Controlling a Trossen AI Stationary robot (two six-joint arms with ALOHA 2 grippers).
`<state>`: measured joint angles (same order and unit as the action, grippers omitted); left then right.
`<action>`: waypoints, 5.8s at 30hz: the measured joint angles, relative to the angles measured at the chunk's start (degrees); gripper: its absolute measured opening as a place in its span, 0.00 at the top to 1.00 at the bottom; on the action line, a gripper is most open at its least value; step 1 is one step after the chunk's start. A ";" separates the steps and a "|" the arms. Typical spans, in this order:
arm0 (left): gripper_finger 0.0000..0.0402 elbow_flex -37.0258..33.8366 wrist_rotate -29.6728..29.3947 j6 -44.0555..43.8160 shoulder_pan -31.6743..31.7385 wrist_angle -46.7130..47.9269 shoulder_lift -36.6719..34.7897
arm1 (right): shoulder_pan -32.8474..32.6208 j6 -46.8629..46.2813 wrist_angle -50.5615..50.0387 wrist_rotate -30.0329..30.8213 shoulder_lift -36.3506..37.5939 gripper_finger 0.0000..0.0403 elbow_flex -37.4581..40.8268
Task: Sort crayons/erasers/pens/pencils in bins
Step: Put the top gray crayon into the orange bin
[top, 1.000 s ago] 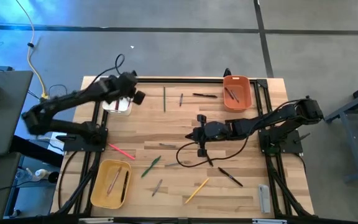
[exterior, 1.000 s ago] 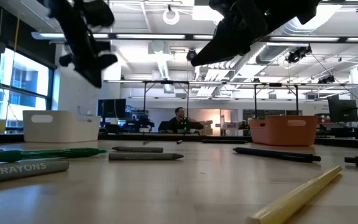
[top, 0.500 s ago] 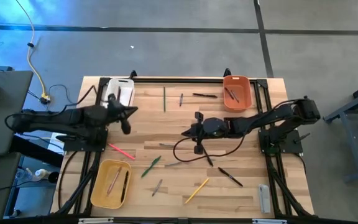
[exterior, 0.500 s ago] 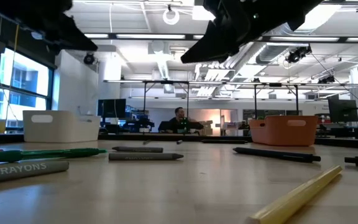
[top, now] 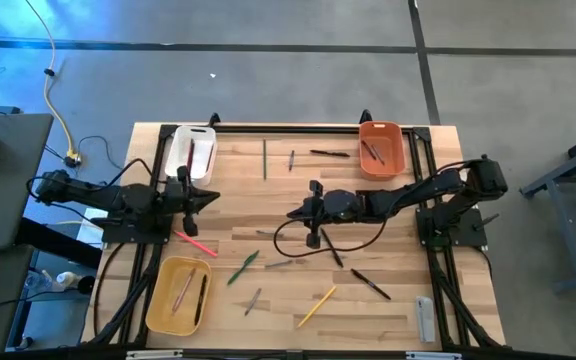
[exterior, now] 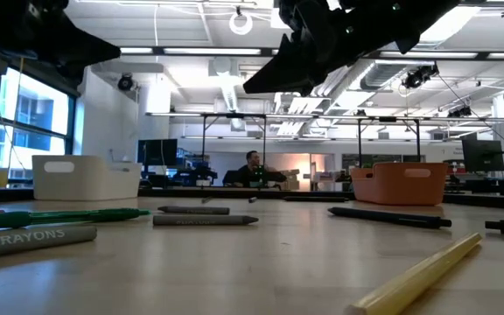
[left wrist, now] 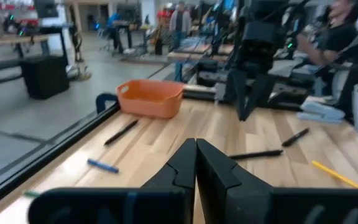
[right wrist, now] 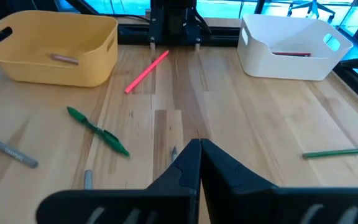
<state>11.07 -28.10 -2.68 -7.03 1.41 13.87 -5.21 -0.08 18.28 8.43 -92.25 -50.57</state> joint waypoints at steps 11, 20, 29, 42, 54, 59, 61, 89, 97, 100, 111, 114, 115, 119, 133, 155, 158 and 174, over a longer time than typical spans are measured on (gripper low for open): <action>1.00 -5.34 9.24 3.31 4.22 0.56 -11.49 | 1.77 -0.18 1.74 -0.64 -2.11 1.00 0.00; 1.00 -8.71 15.05 2.89 9.20 0.93 -13.66 | 2.23 -2.64 2.13 -2.14 -6.44 1.00 -2.25; 1.00 -8.70 17.43 2.91 15.30 1.01 -13.48 | 2.24 -5.45 -6.93 -3.67 -14.03 0.98 -11.73; 1.00 -8.70 17.12 1.83 16.39 0.94 -13.49 | 2.09 -7.63 -26.88 -5.63 -23.67 0.68 -24.89; 1.00 -8.70 17.10 1.83 16.39 0.94 -13.47 | 2.05 -8.26 -30.22 -5.64 -27.45 0.67 -26.68; 1.00 -8.70 17.07 1.83 16.39 0.92 -13.47 | 1.94 -8.58 -30.44 -5.63 -27.45 0.67 -26.49; 1.00 -8.70 17.07 1.83 16.39 0.92 -13.47 | 1.88 -7.61 -30.65 -5.64 -27.45 0.67 -26.49; 0.99 -8.68 16.99 1.83 16.39 0.90 -13.46 | 1.95 -17.92 -31.92 -5.11 -31.04 0.98 -28.26; 0.99 -8.68 16.99 1.83 16.39 0.88 -13.46 | 1.89 -25.62 -41.50 2.05 -31.81 0.96 -37.99; 0.99 -8.68 17.01 1.83 16.39 0.88 -13.46 | 1.99 -27.91 -44.44 5.02 -31.60 0.96 -42.76; 0.99 -8.68 17.01 1.83 16.39 0.90 -13.45 | 2.25 -39.37 -63.27 14.38 -31.43 0.96 -57.95; 0.99 -8.68 17.01 1.83 16.38 0.89 -13.45 | 2.34 -42.53 -67.46 16.52 -31.34 0.96 -60.15; 0.99 -8.68 17.01 1.83 16.39 0.90 -13.45 | 2.32 -43.47 -68.09 16.95 -31.28 0.96 -60.35; 0.99 -8.68 17.01 1.83 16.39 0.90 -13.45 | 2.29 -46.22 -69.30 17.55 -31.30 0.96 -60.61; 0.99 -8.68 17.02 1.83 16.39 0.90 -13.45 | 3.78 -55.40 -79.33 18.73 -31.28 0.96 -60.70; 0.99 -8.68 17.03 1.83 16.39 0.90 -13.45 | 9.81 -52.12 -94.42 17.40 -30.91 0.96 -60.70; 0.99 -8.68 17.01 1.83 16.38 0.89 -13.46 | 10.97 -49.89 -96.32 16.94 -30.02 0.96 -60.70; 0.99 -8.66 17.03 1.83 16.37 0.90 -13.46 | 21.18 -45.55 -107.85 16.92 -23.29 0.96 -59.37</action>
<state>2.42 -11.07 -0.84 9.34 2.31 0.41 15.97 -45.63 -89.57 25.34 -115.53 -109.94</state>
